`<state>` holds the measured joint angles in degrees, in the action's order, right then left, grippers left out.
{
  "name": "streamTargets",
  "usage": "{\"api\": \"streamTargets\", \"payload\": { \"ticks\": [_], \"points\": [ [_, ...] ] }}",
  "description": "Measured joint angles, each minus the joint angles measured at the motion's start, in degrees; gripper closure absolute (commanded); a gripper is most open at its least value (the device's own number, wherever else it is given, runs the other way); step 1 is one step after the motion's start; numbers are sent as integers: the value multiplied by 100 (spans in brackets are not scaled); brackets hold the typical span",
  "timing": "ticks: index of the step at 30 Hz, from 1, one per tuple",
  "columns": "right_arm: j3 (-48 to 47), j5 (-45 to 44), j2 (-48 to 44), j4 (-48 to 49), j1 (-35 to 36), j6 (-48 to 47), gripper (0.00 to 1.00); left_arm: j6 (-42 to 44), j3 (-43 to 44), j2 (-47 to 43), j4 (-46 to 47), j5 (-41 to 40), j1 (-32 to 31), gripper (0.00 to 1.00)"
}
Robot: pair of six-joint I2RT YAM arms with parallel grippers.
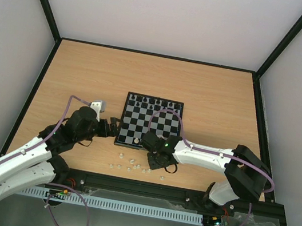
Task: Set up the chess pieces on the board
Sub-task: Pick up the chess piece at the center of the board.
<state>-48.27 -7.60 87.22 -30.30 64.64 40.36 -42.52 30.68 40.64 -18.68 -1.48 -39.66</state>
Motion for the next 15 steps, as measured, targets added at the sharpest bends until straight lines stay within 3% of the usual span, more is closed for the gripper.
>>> {"api": "streamTargets", "payload": {
  "ticks": [15],
  "points": [
    [-398, -341, -291, -459, -20, 216, 98, 98, 0, 109, 0, -2, 85, 1]
  ]
}}
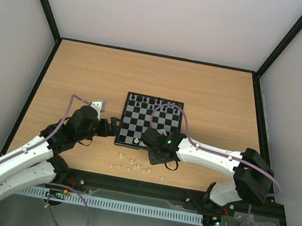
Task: Set up the chess pieces on the board
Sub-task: Pick up the chess piece at the center of the board, then place the chess piece on the chessboard.
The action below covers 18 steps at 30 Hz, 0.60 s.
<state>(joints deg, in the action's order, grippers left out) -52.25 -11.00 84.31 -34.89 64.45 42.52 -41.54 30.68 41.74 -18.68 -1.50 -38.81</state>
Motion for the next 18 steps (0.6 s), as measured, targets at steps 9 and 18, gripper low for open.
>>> {"api": "streamTargets", "payload": {
  "ticks": [9, 18],
  "points": [
    [-109, -149, -11, -286, -520, -7, 98, 105, -2, 90, 0, 24, 87, 0],
    [-420, -142, 205, -264, -953, -236, 98, 195, -2, 146, 0, 151, 155, 1]
  ]
}}
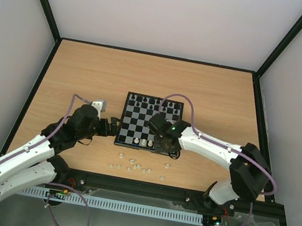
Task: Set up the chess pieces on the board
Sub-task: Place the chess piece on the chessboard.
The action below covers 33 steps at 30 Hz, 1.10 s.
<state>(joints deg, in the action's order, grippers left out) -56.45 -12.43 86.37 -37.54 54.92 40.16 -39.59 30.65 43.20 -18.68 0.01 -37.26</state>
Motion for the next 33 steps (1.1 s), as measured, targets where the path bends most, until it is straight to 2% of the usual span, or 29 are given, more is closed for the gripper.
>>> {"api": "streamTargets", "payload": {
  "ticks": [13, 33],
  "points": [
    [-81, 35, 452, 52, -212, -271, 97, 44, -2, 2, 7, 63, 31, 0],
    [-96, 125, 562, 164, -273, -459, 92, 44, -50, 26, 31, 63, 33, 1]
  ]
}}
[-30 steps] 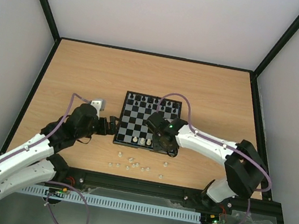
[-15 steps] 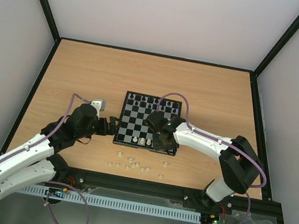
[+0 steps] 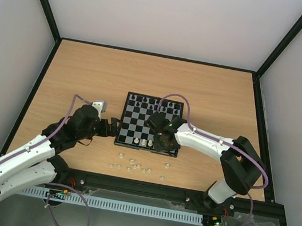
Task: Set up the chess pieces on the board
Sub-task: Place the chess piece on the chessboard.
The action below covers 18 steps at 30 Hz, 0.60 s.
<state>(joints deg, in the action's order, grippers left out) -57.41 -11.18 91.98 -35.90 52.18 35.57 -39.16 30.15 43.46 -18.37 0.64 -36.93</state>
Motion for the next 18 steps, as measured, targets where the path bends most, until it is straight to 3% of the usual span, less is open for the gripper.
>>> {"api": "streamTargets", "payload": {
  "ticks": [18],
  "points": [
    [0, 17, 2, -2, 0, -48, 83, 4, 0, 48, 4, 44, 15, 1]
  ]
}}
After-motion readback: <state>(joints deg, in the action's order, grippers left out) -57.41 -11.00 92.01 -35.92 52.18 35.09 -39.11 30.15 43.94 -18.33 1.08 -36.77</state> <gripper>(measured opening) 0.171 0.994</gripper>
